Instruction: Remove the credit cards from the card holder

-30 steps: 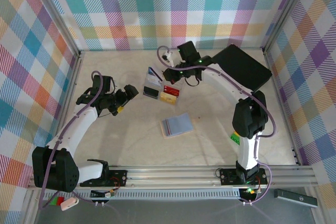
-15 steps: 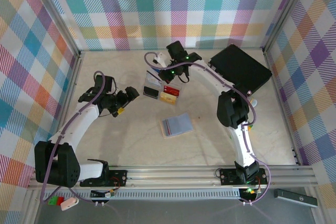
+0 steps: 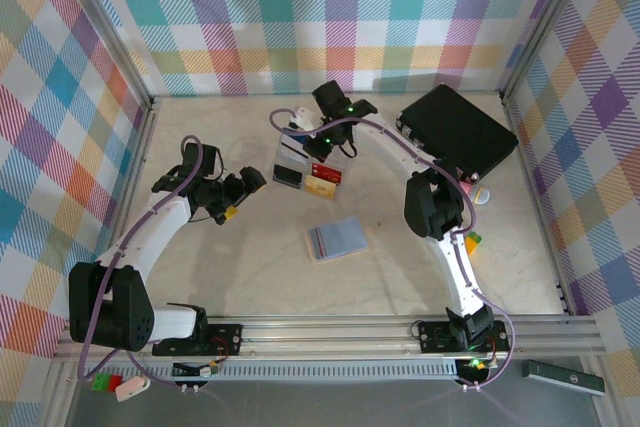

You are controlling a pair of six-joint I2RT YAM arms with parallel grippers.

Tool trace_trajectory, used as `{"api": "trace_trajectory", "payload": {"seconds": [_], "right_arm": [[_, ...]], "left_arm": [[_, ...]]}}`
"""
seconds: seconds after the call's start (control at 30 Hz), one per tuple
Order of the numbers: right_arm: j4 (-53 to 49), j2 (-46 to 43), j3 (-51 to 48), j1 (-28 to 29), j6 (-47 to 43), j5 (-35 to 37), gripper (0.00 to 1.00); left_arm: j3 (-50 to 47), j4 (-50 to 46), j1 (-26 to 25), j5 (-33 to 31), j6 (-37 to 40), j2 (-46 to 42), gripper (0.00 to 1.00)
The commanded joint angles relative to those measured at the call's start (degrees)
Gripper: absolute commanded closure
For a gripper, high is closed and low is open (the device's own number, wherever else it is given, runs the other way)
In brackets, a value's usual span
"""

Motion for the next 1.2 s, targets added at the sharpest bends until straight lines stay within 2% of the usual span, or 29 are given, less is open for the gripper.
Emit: {"api": "trace_trajectory", "payload": {"seconds": [0.0, 0.3, 0.4, 0.63, 0.73, 0.93, 1.17], "right_arm": [[-1.97, 1.23, 2.08, 0.25, -1.94, -0.42, 0.93], [-1.24, 1.2, 2.64, 0.28, 0.78, -0.03, 0.82], [-1.59, 0.97, 3.43, 0.24, 2.52, 0.09, 0.82], [-1.92, -5.41, 1.12, 0.22, 9.89, -3.19, 0.8], [-0.9, -10.61, -4.16, 0.24, 15.77, -4.07, 0.76], [0.82, -23.72, -22.22, 1.18, 32.36, -1.95, 0.66], [5.1, -39.26, -45.64, 3.46, 48.77, -0.95, 0.42]], "left_arm": [[2.32, -1.73, 0.76, 1.24, 1.19, -0.24, 0.0], [1.7, -2.35, 0.73, 0.89, 1.43, -1.28, 0.0], [1.82, -2.61, 0.8, 0.9, 1.45, -1.59, 0.0], [1.45, -2.79, 0.75, 0.98, 1.58, -2.61, 0.0], [0.85, -2.58, 0.79, 1.47, 1.5, -3.14, 0.0], [-0.63, -2.09, 0.75, 2.96, 1.49, -4.02, 0.0], [-1.65, -1.42, 0.55, 5.44, 1.39, -3.27, 0.0]]}}
